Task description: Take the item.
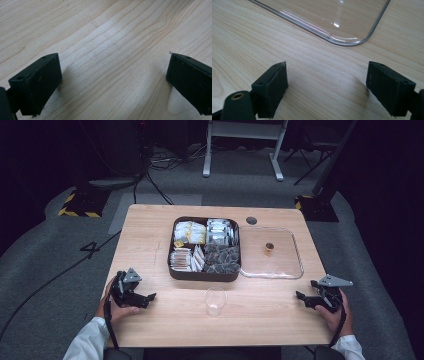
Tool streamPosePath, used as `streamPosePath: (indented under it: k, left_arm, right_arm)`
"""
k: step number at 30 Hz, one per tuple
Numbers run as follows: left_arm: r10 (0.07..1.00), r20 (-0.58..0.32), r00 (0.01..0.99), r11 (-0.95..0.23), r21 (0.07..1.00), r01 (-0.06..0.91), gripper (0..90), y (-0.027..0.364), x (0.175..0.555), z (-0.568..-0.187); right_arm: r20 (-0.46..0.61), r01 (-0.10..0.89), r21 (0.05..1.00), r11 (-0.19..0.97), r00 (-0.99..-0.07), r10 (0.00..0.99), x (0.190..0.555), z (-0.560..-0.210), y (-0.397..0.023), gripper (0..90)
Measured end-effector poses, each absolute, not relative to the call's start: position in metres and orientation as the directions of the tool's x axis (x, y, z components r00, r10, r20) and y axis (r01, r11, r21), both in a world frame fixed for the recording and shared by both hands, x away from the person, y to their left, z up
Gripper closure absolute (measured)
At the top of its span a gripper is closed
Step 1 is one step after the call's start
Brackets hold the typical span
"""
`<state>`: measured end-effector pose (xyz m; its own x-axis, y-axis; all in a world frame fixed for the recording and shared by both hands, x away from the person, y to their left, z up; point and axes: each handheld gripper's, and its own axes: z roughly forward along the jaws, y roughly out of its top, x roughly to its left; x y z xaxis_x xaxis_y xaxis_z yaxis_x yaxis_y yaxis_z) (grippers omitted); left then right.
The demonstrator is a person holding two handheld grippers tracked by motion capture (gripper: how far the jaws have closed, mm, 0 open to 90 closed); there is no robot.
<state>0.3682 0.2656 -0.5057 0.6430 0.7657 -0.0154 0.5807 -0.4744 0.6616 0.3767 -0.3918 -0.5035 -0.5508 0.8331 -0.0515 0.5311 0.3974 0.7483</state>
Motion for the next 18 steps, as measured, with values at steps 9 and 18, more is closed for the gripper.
streamPosePath:
  k: [9,18]
  left_arm:
    - [0.709,-0.012,0.705,-0.518,0.669,0.532,18.2,0.262,0.372,-0.497]
    - [0.711,0.041,0.702,-0.498,0.735,0.461,20.8,0.262,0.383,-0.463]
  right_arm:
    - [-0.052,0.531,0.748,0.398,-0.55,0.833,0.377,-0.504,-0.392,17.5]
    - [-0.055,0.53,0.749,0.399,-0.55,0.834,0.377,-0.504,-0.392,17.5]
